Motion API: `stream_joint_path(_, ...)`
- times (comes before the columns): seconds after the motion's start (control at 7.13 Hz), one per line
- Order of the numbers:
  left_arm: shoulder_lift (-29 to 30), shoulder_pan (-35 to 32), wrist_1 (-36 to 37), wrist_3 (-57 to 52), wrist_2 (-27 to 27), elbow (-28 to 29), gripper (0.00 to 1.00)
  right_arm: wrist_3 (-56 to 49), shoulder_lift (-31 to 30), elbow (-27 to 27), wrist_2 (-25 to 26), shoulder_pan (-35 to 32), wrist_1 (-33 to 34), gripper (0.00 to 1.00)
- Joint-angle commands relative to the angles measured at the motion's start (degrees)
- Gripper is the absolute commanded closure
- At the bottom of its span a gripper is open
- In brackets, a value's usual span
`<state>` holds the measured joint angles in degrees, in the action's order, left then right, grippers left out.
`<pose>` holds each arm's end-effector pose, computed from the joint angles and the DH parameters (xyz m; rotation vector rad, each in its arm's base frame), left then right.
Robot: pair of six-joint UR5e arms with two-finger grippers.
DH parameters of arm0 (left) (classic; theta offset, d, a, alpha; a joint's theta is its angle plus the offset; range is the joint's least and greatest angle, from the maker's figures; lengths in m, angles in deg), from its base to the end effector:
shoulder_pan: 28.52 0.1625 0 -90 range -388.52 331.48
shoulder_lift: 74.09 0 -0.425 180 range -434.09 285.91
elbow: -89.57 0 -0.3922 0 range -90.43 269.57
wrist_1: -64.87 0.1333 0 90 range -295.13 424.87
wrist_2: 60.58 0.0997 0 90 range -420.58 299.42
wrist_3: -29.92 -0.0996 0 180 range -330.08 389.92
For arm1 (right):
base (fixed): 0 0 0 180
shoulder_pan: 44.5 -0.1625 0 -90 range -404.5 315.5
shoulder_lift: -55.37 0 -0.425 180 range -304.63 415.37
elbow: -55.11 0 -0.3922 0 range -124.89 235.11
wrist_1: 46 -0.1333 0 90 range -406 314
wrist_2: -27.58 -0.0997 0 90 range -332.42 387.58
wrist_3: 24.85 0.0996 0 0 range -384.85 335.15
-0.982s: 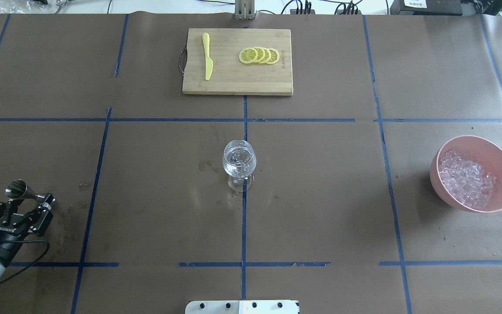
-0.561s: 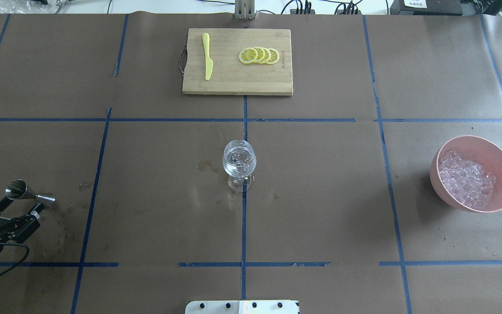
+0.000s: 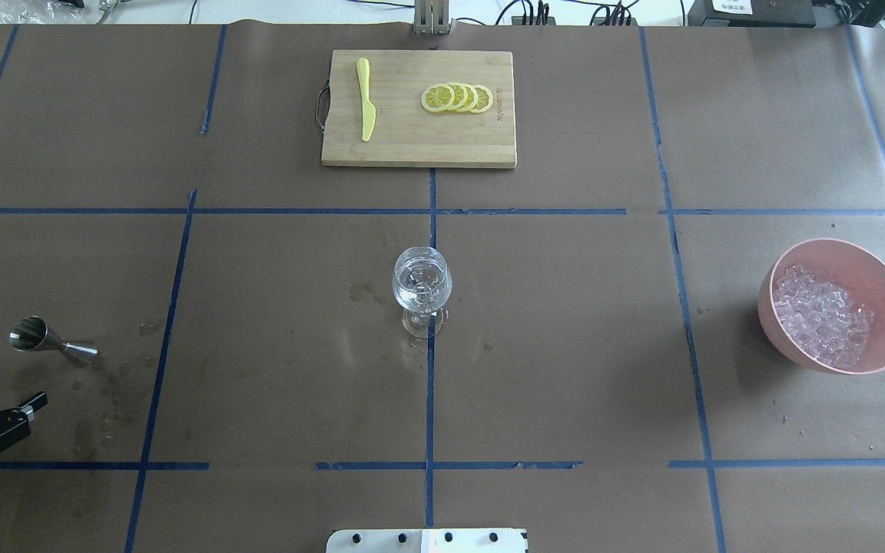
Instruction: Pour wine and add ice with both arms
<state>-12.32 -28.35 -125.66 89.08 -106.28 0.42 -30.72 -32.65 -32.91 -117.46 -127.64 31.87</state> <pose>0.2416 -0.2021 0.6557 0.9457 0.9509 -0.0240 -0.0104 -0.5188 0.6221 0.1876 -0.9623 -0.3058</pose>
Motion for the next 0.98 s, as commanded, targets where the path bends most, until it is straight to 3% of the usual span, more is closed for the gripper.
stream_joint_path(0.0,-4.1,-2.79,-3.17,-0.27,-4.36,-0.33,0.01,0.16,0.22,-0.21,0.2,0.0,-0.09,0.0)
stream_joint_path(0.28,-3.85,-14.78,-3.44,-6.11,-14.63,0.55,0.01,4.35,-0.13,-1.96,0.02,0.0,-0.09,0.0)
stream_joint_path(0.42,-3.67,-21.12,-3.53,-9.64,-21.38,0.9,0.01,10.99,-0.92,-5.89,-0.06,1.74,-0.17,0.0)
stream_joint_path(0.56,-2.28,-28.31,-3.36,-13.5,-29.89,0.99,0.01,13.75,-2.93,-8.71,0.54,4.02,-0.18,0.0)
stream_joint_path(0.84,3.07,-44.3,-0.65,-22.11,-48.93,4.4,0.01,24.25,-3.82,-15.38,7.98,11.47,-0.18,0.0)
